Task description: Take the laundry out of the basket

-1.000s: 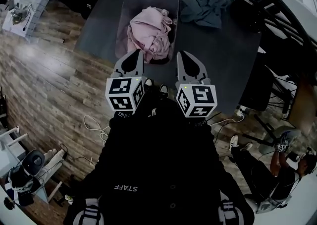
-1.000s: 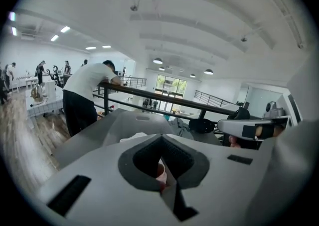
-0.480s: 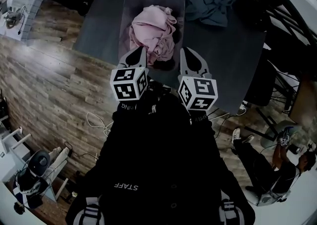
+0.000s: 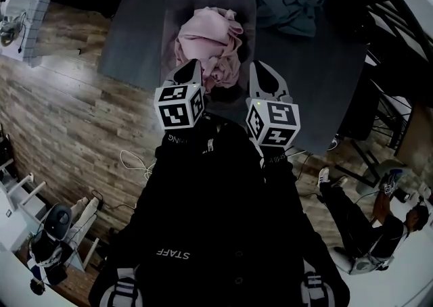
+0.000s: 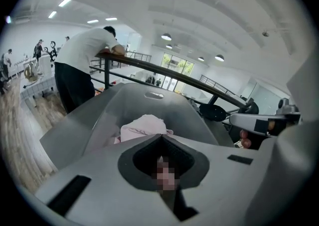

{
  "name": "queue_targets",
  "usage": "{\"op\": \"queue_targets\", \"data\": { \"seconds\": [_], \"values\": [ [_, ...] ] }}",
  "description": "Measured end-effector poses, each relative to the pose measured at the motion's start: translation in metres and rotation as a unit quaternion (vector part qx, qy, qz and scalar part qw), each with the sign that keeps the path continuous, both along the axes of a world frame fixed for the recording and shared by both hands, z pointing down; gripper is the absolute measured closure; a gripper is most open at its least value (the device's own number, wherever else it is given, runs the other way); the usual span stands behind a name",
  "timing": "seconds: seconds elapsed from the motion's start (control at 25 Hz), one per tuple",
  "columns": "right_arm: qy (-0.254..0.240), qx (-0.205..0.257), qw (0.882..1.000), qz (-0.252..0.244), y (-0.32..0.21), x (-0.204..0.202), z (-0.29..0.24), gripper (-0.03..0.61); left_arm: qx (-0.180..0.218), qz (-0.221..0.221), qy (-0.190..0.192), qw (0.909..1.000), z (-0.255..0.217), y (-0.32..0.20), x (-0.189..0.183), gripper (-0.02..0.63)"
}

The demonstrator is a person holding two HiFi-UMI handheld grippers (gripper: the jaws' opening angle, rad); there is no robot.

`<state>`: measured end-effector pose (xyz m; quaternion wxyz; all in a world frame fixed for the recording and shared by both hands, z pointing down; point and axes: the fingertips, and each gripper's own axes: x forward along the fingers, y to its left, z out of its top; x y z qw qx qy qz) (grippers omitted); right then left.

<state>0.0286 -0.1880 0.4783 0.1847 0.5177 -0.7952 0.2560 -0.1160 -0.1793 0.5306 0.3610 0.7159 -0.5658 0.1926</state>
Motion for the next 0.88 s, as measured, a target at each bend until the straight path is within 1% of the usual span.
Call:
{"op": "queue_targets", "data": {
  "seconds": [0.2, 0.28, 0.32, 0.52, 0.68, 0.76, 0.88],
  "values": [
    [0.0, -0.011, 1.0, 0.006, -0.011, 0.006, 0.008, 0.563, -0.032, 0.007, 0.001, 0.9995, 0.027, -0.01, 0.004, 0.612],
    [0.0, -0.013, 1.0, 0.013, -0.017, 0.01, 0.01, 0.563, -0.043, 0.009, 0.002, 0.999, 0.038, -0.014, 0.007, 0.597],
    [0.0, -0.014, 1.0, 0.017, -0.02, 0.012, 0.012, 0.563, -0.049, 0.011, 0.004, 0.9987, 0.043, -0.016, 0.008, 0.577],
    [0.002, -0.016, 0.999, 0.028, -0.034, 0.02, 0.018, 0.563, -0.076, 0.017, 0.012, 0.9969, 0.065, -0.024, 0.013, 0.434],
    [0.002, -0.022, 0.999, 0.037, -0.042, 0.028, 0.025, 0.563, -0.1, 0.021, 0.002, 0.9948, 0.082, -0.025, 0.014, 0.347],
    [0.002, -0.026, 0.999, 0.04, -0.045, 0.031, 0.028, 0.563, -0.104, 0.015, 0.0, 0.9945, 0.087, -0.028, 0.012, 0.311],
    [0.002, -0.031, 0.999, 0.044, -0.048, 0.035, 0.032, 0.563, -0.109, 0.001, -0.008, 0.994, 0.098, -0.034, 0.006, 0.241]
  ]
}}
